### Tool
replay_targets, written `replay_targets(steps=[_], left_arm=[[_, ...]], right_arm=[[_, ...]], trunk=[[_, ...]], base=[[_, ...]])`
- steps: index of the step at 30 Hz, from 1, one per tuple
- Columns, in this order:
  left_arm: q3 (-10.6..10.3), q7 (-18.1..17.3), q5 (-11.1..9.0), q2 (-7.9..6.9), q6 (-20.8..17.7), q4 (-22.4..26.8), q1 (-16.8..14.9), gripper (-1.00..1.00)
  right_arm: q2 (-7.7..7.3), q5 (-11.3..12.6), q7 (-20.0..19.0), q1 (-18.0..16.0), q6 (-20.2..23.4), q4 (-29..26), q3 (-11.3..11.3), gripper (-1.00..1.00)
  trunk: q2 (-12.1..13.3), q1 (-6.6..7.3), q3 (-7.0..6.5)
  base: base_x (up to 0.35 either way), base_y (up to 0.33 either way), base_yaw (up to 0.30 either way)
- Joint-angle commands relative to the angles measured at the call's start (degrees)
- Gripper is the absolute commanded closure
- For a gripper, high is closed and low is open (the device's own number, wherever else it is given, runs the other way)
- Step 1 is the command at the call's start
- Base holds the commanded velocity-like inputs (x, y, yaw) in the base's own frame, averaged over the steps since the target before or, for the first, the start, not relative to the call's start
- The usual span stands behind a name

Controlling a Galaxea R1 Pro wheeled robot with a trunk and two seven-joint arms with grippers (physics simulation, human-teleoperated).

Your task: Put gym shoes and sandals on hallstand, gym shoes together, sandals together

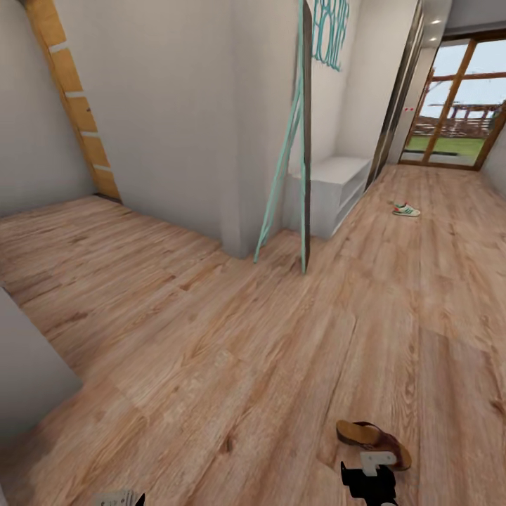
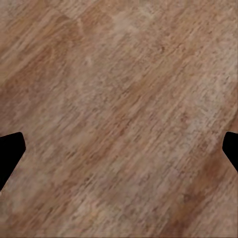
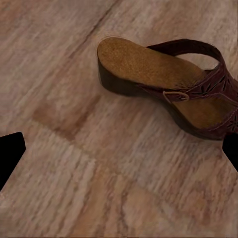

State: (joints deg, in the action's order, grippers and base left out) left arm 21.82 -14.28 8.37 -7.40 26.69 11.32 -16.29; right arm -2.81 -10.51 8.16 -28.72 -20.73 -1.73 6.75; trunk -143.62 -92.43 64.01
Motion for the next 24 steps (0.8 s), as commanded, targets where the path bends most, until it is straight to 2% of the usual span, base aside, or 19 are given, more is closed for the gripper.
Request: replay_targets(steps=[1, 13, 24], left_arm=[[0.50, -0.22, 0.58, 0.02, 0.20, -0.07, -0.06, -1.00], [0.51, -0.22, 0.59, 0.02, 0.21, -0.07, -0.06, -1.00], [0.45, -0.22, 0.59, 0.02, 0.21, -0.09, -0.06, -1.00]], right_arm=[[-0.01, -0.62, 0.19, -0.02, -0.19, 0.06, 0.46, -1.00], [-0.01, -0.58, 0.19, -0.02, -0.19, 0.06, 0.48, -1.00], [-0.01, -0.58, 0.19, -0.02, -0.19, 0.06, 0.54, -1.00]], trunk=[[-0.02, -0.02, 0.05], [-0.02, -0.02, -0.22], [-0.02, -0.02, -0.30]], base=[[0.277, 0.118, 0.278], [0.268, 0.129, 0.253], [0.081, 0.017, 0.038]])
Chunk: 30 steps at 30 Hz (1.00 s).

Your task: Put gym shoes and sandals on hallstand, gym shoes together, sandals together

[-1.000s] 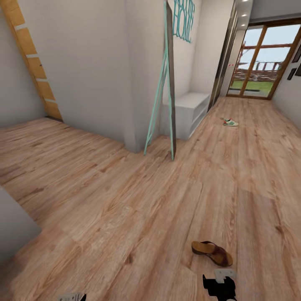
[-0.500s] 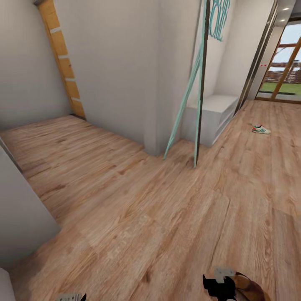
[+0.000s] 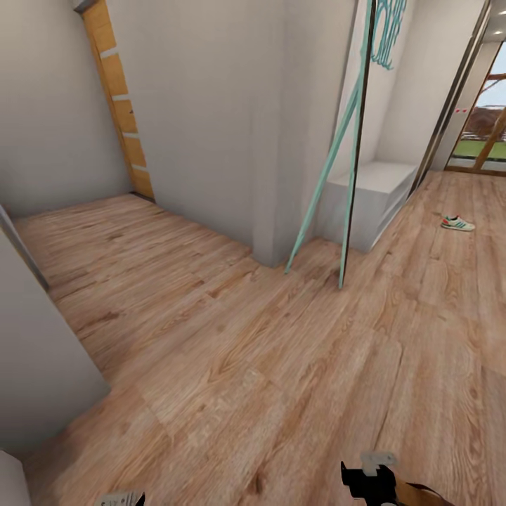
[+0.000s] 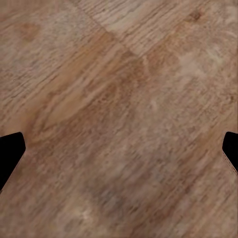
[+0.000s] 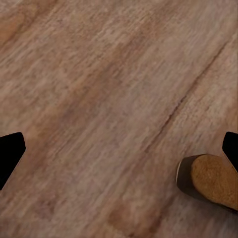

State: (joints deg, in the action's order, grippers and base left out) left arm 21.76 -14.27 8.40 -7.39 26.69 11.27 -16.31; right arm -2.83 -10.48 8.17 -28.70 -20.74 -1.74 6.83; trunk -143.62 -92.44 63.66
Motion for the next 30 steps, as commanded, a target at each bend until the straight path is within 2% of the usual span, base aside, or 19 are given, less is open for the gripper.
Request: replay_targets(steps=[1, 30], left_arm=[[0.50, -0.23, 0.56, 0.01, 0.21, -0.04, -0.04, -1.00], [0.56, -0.23, 0.53, 0.01, 0.21, -0.02, -0.04, -1.00]], right_arm=[[0.01, -0.60, 0.18, -0.04, -0.18, 0.07, 0.46, -1.00], [0.01, -0.59, 0.18, -0.04, -0.18, 0.07, 0.46, -1.00]], trunk=[[-0.02, -0.01, 0.05], [-0.02, -0.01, 0.04]], base=[[0.235, 0.001, 0.003], [0.327, 0.000, 0.000]])
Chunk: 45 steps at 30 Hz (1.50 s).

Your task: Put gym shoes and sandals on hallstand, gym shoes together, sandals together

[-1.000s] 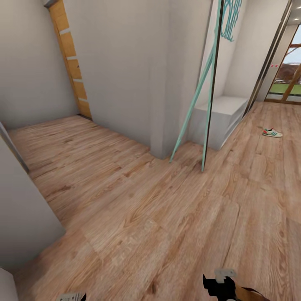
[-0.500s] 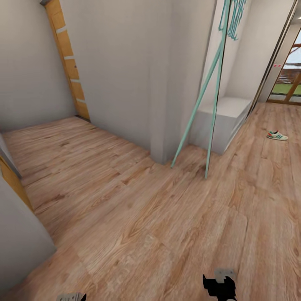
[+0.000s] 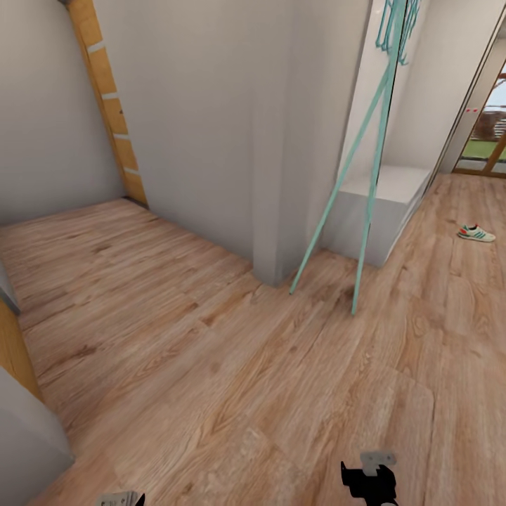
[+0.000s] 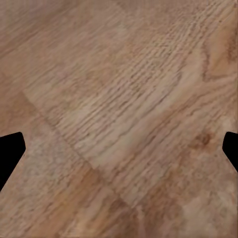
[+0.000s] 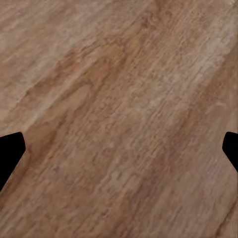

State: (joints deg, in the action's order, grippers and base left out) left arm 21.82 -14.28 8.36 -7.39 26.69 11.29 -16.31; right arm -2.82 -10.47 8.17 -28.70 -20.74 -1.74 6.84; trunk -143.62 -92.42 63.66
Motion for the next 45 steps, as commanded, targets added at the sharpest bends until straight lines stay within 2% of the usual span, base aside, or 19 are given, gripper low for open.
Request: replay_targets(steps=[1, 25, 45], left_arm=[[0.50, -0.23, 0.57, 0.01, 0.21, -0.04, -0.04, -1.00], [0.50, -0.23, 0.60, 0.01, 0.20, -0.07, -0.04, -1.00], [0.50, -0.23, 0.60, 0.01, 0.20, -0.04, -0.04, -1.00]], right_arm=[[0.00, -0.61, 0.18, -0.04, -0.18, 0.07, 0.46, -1.00], [-0.08, -0.61, 0.27, -0.04, -0.18, 0.06, 0.46, -1.00], [-0.08, -0.61, 0.27, -0.04, -0.18, 0.07, 0.46, -1.00]], trunk=[[-0.02, -0.02, 0.05], [-0.02, -0.02, 0.05], [-0.02, -0.02, 0.05]], base=[[0.338, 0.000, 0.000], [0.338, 0.055, -0.014], [0.330, 0.150, -0.240]])
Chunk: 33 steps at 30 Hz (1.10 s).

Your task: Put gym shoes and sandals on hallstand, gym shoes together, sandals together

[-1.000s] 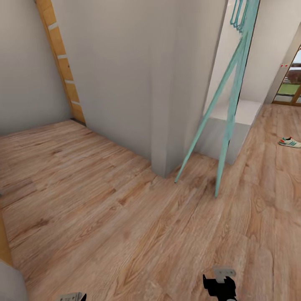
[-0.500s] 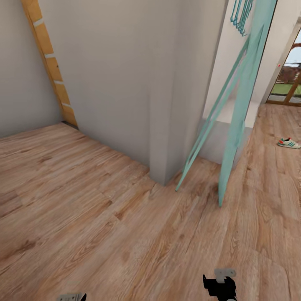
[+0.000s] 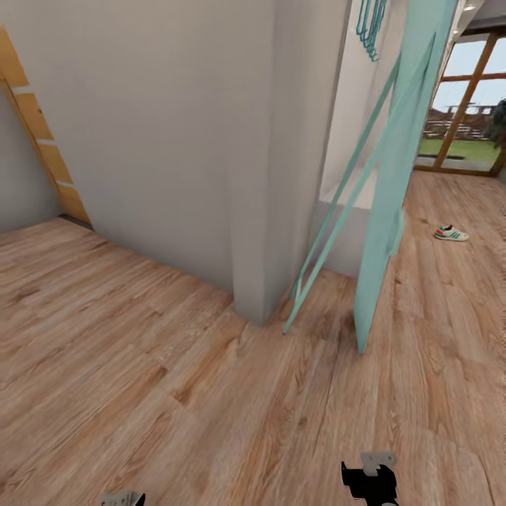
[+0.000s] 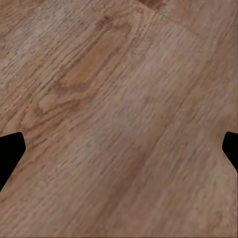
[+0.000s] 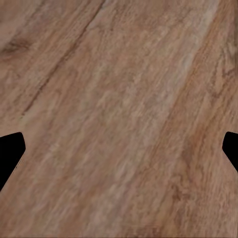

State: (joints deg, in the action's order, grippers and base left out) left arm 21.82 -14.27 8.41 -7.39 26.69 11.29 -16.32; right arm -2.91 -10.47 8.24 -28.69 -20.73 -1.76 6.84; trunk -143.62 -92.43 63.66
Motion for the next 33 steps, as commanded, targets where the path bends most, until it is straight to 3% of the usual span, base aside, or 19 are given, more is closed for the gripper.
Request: replay_targets(steps=[1, 9, 33], left_arm=[[0.50, -0.24, 0.55, 0.01, 0.20, -0.04, -0.03, -1.00], [0.50, -0.24, 0.55, 0.01, 0.20, -0.04, -0.03, -1.00], [0.50, -0.24, 0.50, 0.01, 0.28, -0.04, -0.03, -1.00]], right_arm=[[0.01, -0.61, 0.20, -0.05, -0.19, 0.09, 0.46, -1.00], [0.01, -0.61, 0.20, -0.05, -0.19, 0.09, 0.46, -1.00], [0.06, -0.61, 0.11, -0.05, -0.19, 0.09, 0.46, -1.00]], trunk=[[-0.02, -0.02, 0.05], [-0.02, -0.02, 0.05], [-0.02, -0.02, 0.05]], base=[[0.297, 0.154, -0.264], [0.182, 0.099, -0.264], [0.010, 0.005, -0.264]])
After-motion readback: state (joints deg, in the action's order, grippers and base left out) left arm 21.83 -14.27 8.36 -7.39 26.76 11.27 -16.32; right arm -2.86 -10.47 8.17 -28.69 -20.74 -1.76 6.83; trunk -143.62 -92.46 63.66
